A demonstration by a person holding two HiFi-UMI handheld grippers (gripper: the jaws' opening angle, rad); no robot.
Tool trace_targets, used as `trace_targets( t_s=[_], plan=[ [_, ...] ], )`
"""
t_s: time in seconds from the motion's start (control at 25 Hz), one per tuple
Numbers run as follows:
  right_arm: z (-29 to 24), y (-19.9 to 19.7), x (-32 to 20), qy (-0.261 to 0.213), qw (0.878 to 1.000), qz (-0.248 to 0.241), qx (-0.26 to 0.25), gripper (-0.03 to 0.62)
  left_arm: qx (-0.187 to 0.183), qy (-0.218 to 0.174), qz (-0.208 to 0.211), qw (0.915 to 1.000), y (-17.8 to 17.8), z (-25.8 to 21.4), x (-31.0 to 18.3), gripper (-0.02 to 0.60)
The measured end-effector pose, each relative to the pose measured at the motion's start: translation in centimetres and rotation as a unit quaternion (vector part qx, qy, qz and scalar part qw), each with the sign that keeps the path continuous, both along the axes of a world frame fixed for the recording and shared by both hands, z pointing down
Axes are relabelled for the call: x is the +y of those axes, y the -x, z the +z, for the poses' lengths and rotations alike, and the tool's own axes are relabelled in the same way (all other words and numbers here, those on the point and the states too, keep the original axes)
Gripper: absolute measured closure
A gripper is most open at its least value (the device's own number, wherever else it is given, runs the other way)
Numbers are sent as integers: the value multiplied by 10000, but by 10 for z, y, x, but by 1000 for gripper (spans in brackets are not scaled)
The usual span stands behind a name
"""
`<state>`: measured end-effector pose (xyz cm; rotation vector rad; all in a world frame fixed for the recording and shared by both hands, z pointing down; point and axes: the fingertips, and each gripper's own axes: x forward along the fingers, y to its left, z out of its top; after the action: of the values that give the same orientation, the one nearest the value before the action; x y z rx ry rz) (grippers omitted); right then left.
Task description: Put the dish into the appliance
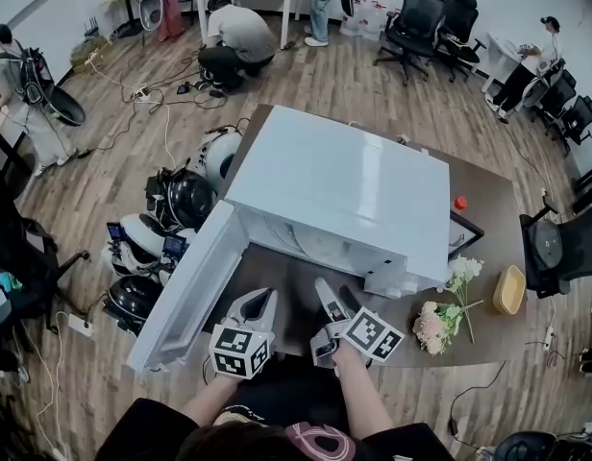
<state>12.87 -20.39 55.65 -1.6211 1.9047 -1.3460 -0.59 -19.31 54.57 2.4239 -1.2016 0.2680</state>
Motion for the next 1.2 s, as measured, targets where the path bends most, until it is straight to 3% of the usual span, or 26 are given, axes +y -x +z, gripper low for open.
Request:
trace_targets(
  t_s=[0.04, 0.12, 0.32, 0.48, 0.68, 1.2],
  plan=[
    [0, -4, 4, -23, 9999, 84, 87, 141, 14, -16, -1, 10000, -1, -1, 1, 575],
    [5, -14, 13, 13, 9994, 283, 208, 259, 22, -54, -6, 10000, -4, -2, 3, 575],
    [10, -13, 36, 54, 9979, 227, 604, 346, 93, -29, 214, 9997, -18, 0, 13, 575],
    [4, 5, 44, -182, 9993, -50, 328, 416, 137, 72, 513, 9986, -30, 4, 22, 574],
    [9, 4, 51, -124, 9980, 100, 611, 563, 163, 123, 745, 9970, -43, 8, 31, 575],
    [5, -7, 55, -295, 9864, 135, 1612, 586, 141, 42, 881, 9960, -57, 7, 35, 575]
  ],
)
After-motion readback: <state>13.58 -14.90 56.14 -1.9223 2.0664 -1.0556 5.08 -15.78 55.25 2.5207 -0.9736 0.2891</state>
